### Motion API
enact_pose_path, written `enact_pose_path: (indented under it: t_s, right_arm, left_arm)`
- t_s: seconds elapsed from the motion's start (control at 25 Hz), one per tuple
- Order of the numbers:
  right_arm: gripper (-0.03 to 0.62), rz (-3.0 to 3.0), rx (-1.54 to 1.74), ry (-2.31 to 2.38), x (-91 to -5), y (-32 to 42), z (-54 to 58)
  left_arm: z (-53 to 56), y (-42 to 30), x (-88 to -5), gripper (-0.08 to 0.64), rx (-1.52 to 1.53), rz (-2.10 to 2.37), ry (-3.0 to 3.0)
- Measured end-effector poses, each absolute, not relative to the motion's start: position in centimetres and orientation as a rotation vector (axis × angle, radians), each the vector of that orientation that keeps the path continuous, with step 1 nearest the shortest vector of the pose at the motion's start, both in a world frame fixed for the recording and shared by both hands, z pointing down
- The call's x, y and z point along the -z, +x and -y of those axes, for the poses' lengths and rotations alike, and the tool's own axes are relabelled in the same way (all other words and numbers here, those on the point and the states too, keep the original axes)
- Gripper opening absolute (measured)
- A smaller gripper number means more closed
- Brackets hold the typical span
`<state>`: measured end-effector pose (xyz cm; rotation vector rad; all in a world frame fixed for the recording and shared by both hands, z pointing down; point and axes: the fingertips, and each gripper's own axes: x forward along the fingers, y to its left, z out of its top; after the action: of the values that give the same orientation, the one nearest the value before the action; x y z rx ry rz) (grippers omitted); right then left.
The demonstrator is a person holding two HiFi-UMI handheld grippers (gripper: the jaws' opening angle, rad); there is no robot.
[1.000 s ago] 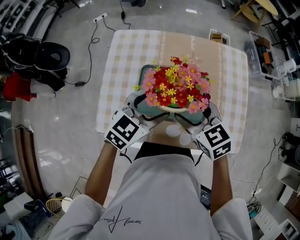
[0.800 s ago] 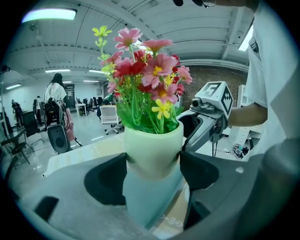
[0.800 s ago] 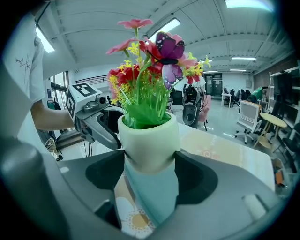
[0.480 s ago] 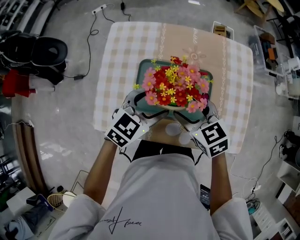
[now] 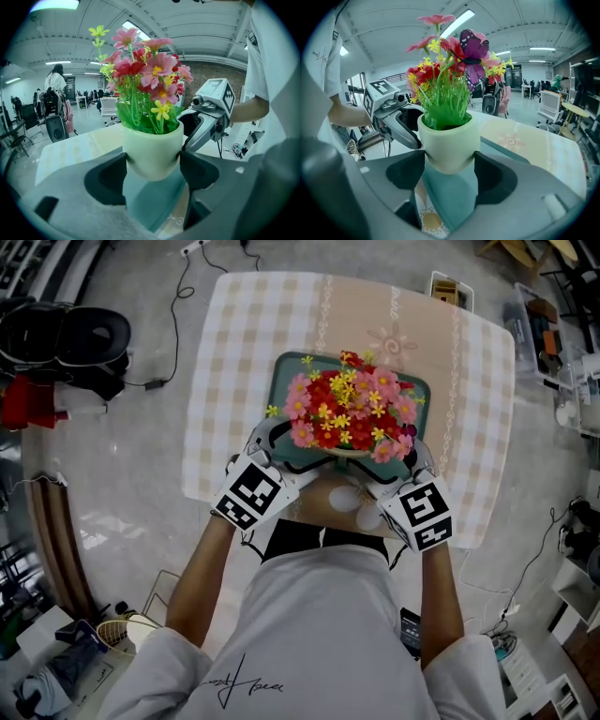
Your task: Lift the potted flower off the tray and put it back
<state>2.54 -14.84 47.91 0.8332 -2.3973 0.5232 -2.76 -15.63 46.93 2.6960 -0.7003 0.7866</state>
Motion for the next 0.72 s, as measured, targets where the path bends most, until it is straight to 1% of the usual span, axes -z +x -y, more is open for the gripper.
enact_pose_path:
  t_s: [0.72]
  right_arm:
    - [0.337,2.375,-0.624,0.803,-52.0,2.9,16.1]
  left_arm:
    - [16.9,-2.3,-50.8,0.357,-0.799,0.704,2.635]
